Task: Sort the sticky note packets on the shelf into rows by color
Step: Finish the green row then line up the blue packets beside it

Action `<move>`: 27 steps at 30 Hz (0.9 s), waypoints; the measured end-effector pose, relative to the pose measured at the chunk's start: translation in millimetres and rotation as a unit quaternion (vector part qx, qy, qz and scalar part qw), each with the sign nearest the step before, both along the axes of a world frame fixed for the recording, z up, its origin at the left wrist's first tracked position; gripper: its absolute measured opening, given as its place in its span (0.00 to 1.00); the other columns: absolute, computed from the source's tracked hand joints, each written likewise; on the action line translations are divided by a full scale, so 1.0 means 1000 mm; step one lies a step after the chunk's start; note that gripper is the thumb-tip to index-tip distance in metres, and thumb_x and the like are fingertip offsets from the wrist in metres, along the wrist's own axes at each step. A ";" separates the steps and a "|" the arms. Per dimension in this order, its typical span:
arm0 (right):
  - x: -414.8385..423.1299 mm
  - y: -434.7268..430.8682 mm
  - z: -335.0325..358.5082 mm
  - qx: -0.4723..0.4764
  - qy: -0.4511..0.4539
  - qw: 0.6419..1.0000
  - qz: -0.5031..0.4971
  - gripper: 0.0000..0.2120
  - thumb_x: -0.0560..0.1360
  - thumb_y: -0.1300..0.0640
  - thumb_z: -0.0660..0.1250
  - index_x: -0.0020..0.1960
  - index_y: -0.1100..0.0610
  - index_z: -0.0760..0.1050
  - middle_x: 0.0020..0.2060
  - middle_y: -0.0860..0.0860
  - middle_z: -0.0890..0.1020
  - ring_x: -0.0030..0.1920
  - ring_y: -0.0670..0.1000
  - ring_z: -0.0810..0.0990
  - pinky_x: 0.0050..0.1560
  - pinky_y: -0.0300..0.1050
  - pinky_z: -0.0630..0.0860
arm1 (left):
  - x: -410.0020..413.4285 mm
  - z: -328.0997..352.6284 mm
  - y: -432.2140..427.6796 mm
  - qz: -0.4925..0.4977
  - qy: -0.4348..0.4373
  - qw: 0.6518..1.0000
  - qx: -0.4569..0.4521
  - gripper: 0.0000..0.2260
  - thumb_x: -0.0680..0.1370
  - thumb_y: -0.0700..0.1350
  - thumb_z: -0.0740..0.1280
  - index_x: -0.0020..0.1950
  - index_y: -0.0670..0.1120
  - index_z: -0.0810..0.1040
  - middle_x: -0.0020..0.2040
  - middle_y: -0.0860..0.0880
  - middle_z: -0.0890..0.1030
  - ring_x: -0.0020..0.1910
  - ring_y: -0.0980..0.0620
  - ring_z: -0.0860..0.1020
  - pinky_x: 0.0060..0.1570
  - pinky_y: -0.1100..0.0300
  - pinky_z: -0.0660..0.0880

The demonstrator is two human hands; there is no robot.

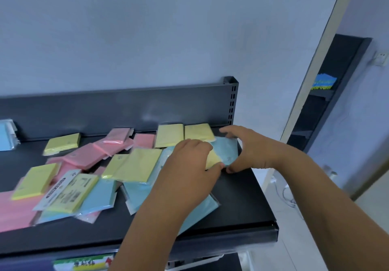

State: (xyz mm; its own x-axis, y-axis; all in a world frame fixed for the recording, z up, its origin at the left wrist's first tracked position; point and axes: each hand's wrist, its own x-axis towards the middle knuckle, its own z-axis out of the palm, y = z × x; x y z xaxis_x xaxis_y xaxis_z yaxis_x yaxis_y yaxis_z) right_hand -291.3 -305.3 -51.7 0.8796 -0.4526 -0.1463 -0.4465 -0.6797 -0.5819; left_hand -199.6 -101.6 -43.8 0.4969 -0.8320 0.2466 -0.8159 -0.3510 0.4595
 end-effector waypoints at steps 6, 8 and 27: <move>-0.036 0.006 0.034 0.001 -0.065 0.997 -0.037 0.49 0.64 0.58 0.84 0.74 0.36 0.59 0.64 0.39 0.68 0.61 0.45 0.72 0.42 0.33 0.75 | 0.008 0.014 -0.013 0.011 0.043 0.998 -0.039 0.18 0.81 0.55 0.66 0.69 0.52 0.76 0.67 0.55 0.77 0.66 0.55 0.72 0.60 0.63 0.66; -0.043 0.013 0.046 0.010 -0.074 0.997 -0.029 0.49 0.65 0.59 0.84 0.72 0.33 0.59 0.60 0.36 0.69 0.58 0.45 0.74 0.38 0.34 0.79 | 0.011 0.022 -0.024 0.019 0.068 0.996 -0.057 0.19 0.81 0.56 0.66 0.70 0.52 0.76 0.67 0.56 0.77 0.66 0.55 0.73 0.58 0.64 0.65; 0.041 0.052 0.043 0.252 -0.256 0.930 -0.080 0.07 0.79 0.60 0.71 0.53 0.52 0.85 0.45 0.51 0.88 0.42 0.52 0.88 0.47 0.46 0.85 | 0.080 0.030 -0.005 0.166 0.416 0.819 -0.360 0.02 0.79 0.38 0.70 0.50 0.44 0.83 0.45 0.45 0.86 0.40 0.52 0.84 0.40 0.56 0.83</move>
